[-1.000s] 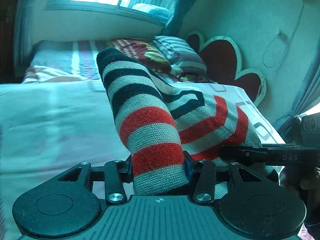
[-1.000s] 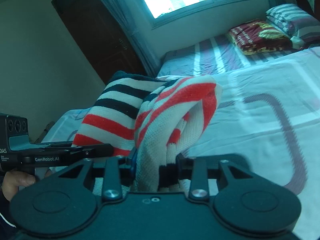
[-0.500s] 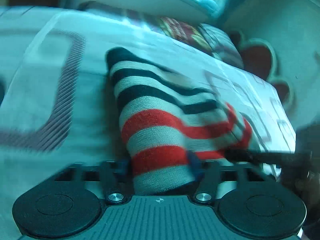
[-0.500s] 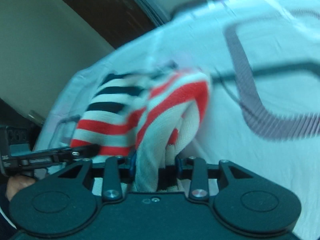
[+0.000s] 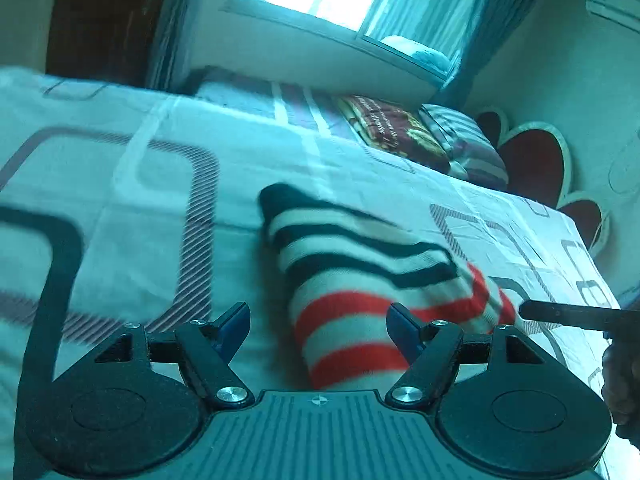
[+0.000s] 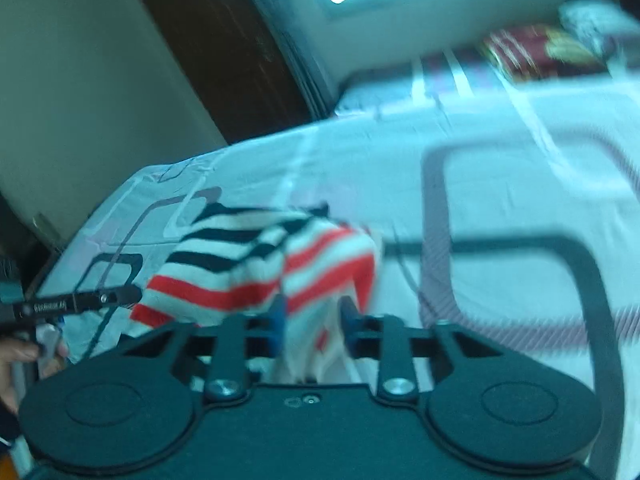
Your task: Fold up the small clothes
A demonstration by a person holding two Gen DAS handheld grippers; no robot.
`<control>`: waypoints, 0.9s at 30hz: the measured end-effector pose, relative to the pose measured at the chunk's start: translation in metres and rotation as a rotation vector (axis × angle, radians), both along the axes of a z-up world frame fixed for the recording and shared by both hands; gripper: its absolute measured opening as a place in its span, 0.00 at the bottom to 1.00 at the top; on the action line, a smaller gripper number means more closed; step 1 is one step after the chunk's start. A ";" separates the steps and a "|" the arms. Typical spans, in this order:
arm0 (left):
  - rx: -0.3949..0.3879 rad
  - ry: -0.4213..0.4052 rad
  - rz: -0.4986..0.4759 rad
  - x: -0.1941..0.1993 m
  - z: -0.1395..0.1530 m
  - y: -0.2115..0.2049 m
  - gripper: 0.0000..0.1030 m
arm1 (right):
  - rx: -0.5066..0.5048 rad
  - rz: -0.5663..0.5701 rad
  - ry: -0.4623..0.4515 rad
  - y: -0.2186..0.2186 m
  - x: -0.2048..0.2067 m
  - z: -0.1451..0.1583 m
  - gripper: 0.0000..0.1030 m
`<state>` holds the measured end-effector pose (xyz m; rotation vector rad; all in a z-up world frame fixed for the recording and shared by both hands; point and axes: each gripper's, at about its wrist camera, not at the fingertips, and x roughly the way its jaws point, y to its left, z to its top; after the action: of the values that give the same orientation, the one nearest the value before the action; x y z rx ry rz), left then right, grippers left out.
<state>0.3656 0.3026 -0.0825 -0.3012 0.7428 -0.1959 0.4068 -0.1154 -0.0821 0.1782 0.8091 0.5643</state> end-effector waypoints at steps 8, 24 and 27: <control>0.270 0.073 -0.062 0.012 -0.009 -0.053 0.79 | -0.261 0.100 -0.047 0.049 0.003 -0.025 0.14; 0.166 0.029 -0.015 -0.059 -0.012 -0.042 0.93 | -0.300 0.092 -0.062 0.036 -0.066 -0.025 0.13; 0.181 0.018 -0.016 -0.060 -0.013 -0.043 0.93 | -0.295 0.078 -0.056 0.038 -0.065 -0.026 0.13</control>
<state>0.3058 0.2597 -0.0957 -0.1257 0.7756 -0.1398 0.3422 -0.0770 -0.1085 -0.1398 0.8373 0.5138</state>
